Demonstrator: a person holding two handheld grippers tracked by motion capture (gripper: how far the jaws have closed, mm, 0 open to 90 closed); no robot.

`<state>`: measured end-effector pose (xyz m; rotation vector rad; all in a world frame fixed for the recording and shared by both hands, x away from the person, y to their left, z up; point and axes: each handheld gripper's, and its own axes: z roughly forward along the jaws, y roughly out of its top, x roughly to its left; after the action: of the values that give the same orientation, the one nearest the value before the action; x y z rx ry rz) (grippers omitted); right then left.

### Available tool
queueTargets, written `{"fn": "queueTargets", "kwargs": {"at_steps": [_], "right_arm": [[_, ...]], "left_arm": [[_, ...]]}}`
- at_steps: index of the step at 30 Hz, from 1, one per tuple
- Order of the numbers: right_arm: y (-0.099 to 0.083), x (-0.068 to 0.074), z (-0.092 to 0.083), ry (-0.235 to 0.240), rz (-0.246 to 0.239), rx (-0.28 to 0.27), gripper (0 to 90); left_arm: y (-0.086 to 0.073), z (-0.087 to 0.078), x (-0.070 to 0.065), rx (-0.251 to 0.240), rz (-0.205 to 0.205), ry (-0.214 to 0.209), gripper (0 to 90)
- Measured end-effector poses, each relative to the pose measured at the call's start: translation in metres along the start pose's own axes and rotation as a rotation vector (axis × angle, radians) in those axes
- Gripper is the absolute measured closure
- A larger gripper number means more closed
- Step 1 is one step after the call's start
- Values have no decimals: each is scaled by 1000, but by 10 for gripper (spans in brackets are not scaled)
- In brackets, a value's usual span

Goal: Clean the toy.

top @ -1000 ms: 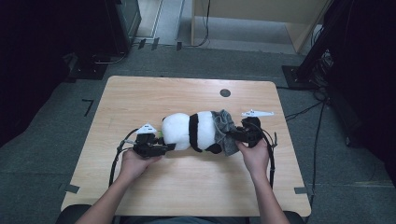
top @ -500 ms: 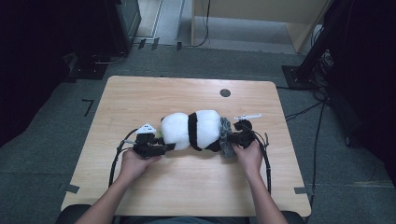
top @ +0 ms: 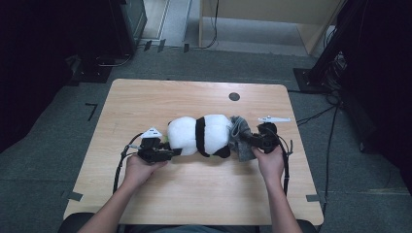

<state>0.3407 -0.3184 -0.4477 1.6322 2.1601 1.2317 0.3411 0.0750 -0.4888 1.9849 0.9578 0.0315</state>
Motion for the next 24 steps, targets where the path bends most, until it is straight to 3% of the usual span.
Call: {"fn": "queueTargets", "kwargs": {"at_steps": [5,8,13,15,19,24], "right_arm": [[15,26,-32,37,-66,-102,776],[21,46,-41,76,-112,-137,776],[28,88,-43,173,-212,-143,776],[27,105,-37,221,-245,-127,776],[19,130,-13,367,-307,-105,775],[2,149,34,430,-350,6,776]], "left_arm": [[1,0,0,2,1,0,516],[1,0,0,-1,-1,0,516],[1,0,0,-1,2,0,516],[1,-1,0,1,3,0,516],[1,0,1,0,-3,-8,517],[1,-1,1,-1,-10,-10,518]]}}
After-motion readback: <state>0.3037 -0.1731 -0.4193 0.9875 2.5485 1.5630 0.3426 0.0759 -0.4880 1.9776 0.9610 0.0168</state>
